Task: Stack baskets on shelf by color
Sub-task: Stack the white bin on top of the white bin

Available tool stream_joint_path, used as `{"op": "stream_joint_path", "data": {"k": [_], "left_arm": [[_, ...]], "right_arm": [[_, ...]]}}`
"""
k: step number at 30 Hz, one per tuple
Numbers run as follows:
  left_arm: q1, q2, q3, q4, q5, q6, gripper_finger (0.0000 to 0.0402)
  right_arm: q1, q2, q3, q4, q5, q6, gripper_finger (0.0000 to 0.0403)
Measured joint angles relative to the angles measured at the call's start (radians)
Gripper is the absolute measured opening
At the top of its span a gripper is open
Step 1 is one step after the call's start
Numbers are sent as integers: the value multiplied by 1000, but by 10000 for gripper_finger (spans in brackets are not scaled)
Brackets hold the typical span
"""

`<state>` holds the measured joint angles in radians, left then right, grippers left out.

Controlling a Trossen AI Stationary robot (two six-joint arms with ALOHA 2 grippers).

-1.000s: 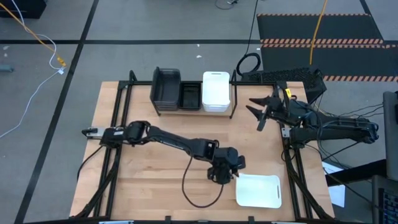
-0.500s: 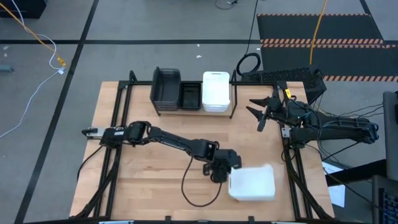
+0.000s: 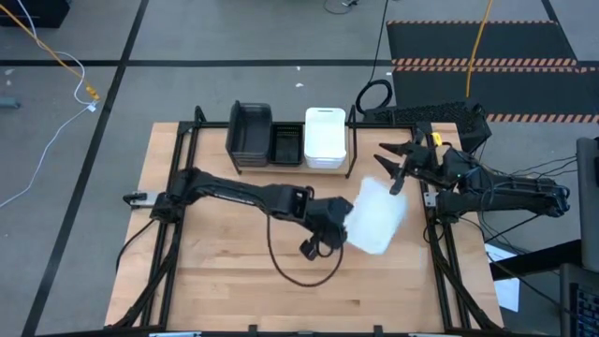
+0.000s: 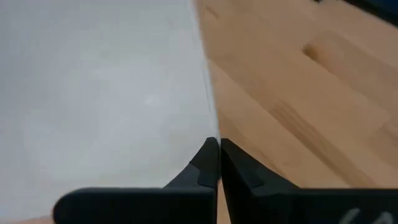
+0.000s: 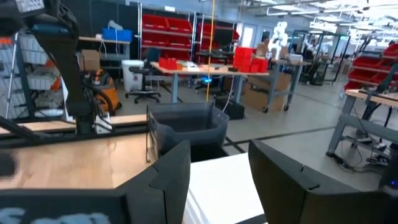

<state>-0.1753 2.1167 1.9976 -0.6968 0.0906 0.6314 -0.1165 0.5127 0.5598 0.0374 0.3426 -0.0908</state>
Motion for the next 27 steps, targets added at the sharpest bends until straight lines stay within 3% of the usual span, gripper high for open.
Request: {"op": "stream_joint_path", "data": {"k": [5, 11, 14, 17, 19, 22, 27], "left_arm": [[-10, -38, 0, -20, -27, -120, 8], [27, -24, 2, 17, -97, -450, 5], [22, 14, -8, -1, -191, -501, 4], [9, 53, -22, 25, -377, -535, 4], [4, 73, -23, 46, -524, -538, 4], [-15, 102, -22, 65, -660, -490, 3], [-27, 119, -23, 212, -727, -365, 6]], "right_arm": [[0, -12, 0, 20, -15, 35, 159], [1, -50, 0, 60, -191, 94, 159], [2, -62, 0, 59, -217, 115, 159], [9, -66, -1, 41, -203, 129, 159], [21, -60, -1, 40, -148, 134, 159], [42, -45, 0, 28, 16, 130, 159], [80, -7, 4, 15, 265, 83, 159]]}}
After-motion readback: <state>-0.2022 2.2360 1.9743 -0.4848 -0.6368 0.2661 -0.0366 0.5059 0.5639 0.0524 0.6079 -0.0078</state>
